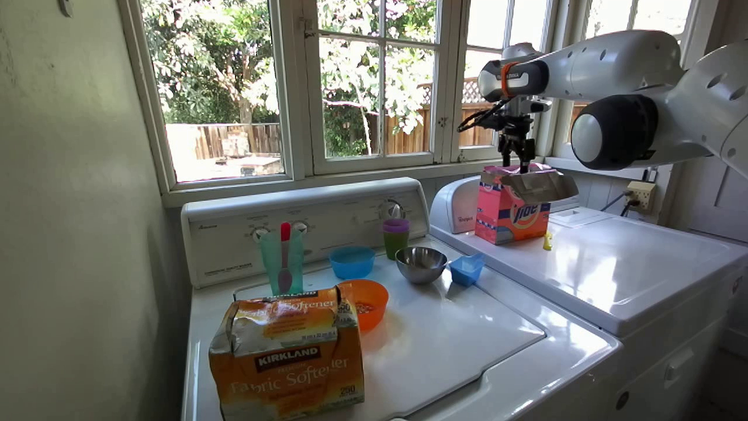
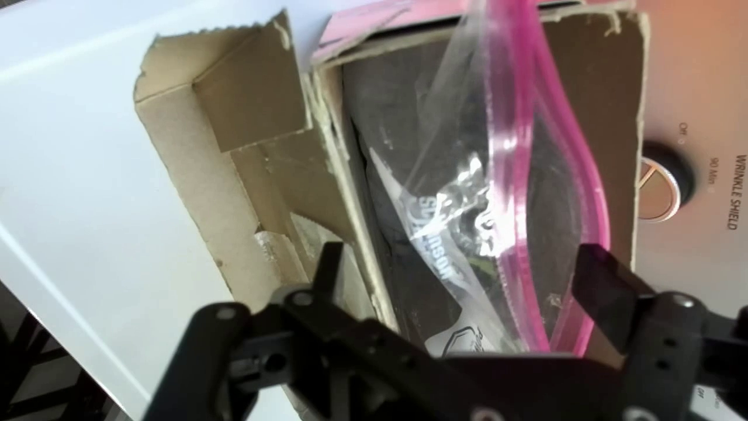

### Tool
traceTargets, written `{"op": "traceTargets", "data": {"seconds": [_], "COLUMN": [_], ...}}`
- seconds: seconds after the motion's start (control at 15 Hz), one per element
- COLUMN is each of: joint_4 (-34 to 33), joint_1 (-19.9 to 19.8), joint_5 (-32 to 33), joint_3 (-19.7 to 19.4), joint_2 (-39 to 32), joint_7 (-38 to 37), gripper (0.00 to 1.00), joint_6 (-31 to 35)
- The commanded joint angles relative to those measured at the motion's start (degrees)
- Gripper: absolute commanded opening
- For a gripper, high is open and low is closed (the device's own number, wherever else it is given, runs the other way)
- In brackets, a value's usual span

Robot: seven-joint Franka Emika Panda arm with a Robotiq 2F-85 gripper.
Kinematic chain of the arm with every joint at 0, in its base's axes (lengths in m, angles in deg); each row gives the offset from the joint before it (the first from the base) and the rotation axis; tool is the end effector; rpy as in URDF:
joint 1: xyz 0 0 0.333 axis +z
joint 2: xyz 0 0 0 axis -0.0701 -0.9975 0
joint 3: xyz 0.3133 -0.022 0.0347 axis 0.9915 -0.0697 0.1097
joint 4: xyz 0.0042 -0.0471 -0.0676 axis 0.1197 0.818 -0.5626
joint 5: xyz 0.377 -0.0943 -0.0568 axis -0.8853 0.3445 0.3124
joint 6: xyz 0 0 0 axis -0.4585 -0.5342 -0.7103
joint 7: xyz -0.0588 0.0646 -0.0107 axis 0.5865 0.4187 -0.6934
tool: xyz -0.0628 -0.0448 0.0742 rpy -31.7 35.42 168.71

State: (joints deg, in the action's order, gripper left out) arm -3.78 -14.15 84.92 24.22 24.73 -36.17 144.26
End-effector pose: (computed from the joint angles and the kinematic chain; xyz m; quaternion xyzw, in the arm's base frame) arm 0.7274 -0.2976 0.4470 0.6193 -0.7796 0.0823 0.0446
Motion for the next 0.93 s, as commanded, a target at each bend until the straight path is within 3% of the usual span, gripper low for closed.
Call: {"op": "traceTargets", "data": {"seconds": [0.0, 0.07, 0.2, 0.67, 0.8, 0.87], "joint_4": [-0.04, 0.21, 0.76, 1.02, 0.6, -0.1], "joint_1": [0.12, 0.2, 0.22, 0.15, 0.13, 0.05], "joint_5": [0.18, 0.24, 0.12, 0.08, 0.17, 0.14], "joint_3": [0.36, 0.33, 0.43, 0.48, 0.43, 0.46], "joint_2": [0.74, 1.23, 2.5, 3.75, 3.09, 2.5], "joint_7": [-0.15, -0.06, 0.13, 0.07, 0.12, 0.21], "gripper": [0.97, 0.74, 0.68, 0.13, 0.01, 0.0], "joint_6": [-2.08, -2.09, -2.18, -1.69, -1.47, -1.19]}}
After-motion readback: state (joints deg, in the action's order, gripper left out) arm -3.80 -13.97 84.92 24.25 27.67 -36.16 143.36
